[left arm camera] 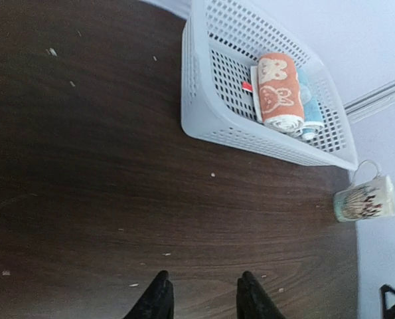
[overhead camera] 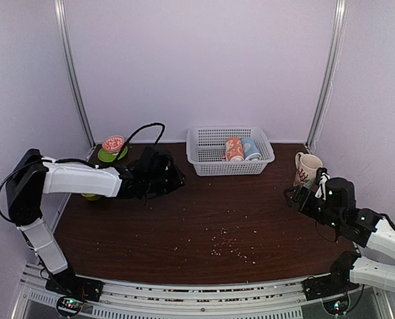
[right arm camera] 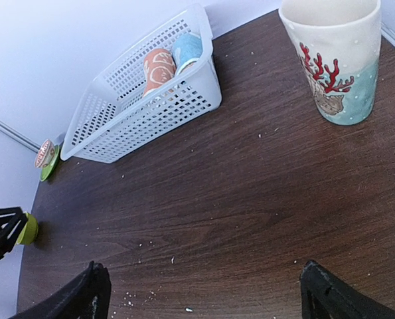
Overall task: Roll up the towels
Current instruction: Reset both arms
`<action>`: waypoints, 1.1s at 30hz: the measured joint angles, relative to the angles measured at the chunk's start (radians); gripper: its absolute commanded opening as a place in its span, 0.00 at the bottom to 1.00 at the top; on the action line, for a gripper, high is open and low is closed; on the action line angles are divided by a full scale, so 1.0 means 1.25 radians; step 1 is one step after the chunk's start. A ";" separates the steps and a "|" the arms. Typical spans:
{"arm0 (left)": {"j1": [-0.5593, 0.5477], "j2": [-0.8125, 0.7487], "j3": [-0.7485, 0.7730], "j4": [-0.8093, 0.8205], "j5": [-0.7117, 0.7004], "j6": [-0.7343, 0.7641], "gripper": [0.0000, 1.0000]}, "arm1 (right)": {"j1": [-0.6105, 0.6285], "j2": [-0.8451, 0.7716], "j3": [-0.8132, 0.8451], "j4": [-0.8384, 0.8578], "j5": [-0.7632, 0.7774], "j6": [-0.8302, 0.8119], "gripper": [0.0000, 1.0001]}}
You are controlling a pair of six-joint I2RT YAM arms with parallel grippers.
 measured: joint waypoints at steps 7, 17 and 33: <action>-0.074 -0.225 -0.076 -0.291 -0.275 0.137 0.98 | -0.003 0.027 0.016 -0.012 0.046 -0.005 1.00; -0.026 -0.527 -0.262 -0.345 -0.287 0.246 0.98 | -0.003 0.199 0.110 0.002 0.050 -0.015 1.00; -0.026 -0.608 -0.266 -0.369 -0.237 0.269 0.97 | -0.088 0.801 0.672 -0.017 0.166 0.161 1.00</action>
